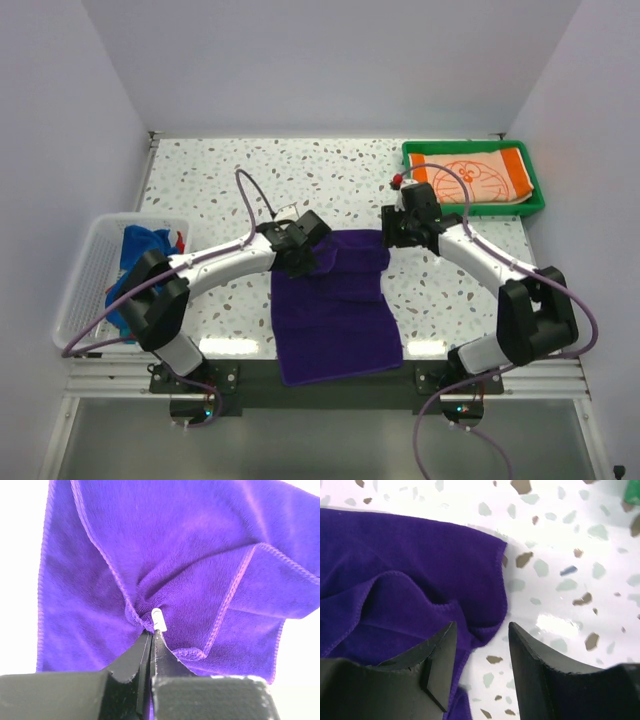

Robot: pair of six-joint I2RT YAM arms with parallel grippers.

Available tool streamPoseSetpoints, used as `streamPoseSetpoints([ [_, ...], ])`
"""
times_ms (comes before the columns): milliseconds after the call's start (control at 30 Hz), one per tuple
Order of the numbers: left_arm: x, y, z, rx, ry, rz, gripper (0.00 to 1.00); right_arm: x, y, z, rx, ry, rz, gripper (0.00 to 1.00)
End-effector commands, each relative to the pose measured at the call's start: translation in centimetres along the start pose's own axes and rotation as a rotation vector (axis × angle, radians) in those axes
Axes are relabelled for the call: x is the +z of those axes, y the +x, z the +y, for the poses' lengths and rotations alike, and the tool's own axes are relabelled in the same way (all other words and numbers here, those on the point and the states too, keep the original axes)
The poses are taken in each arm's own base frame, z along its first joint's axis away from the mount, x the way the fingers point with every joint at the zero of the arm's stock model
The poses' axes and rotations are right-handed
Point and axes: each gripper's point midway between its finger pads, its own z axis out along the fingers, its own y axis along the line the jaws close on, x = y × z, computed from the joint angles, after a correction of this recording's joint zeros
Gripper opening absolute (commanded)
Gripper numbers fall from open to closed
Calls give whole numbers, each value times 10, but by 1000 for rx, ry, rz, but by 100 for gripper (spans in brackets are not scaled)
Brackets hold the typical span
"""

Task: Fold and stack the towels
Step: Flatten out the crumpled towel

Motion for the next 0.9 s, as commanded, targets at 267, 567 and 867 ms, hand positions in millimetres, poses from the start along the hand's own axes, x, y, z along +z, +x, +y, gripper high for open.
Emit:
streamPoseSetpoints([
  [267, -17, -37, 28, 133, 22, -79, 0, 29, -24, 47, -92, -294, 13, 60],
  [567, -18, -32, 60, 182, 9, -68, 0, 29, 1, 76, -123, -439, 101, 62],
  [867, -11, -19, 71, 206, 25, -36, 0, 37, 29, 72, -117, -377, 141, 62],
])
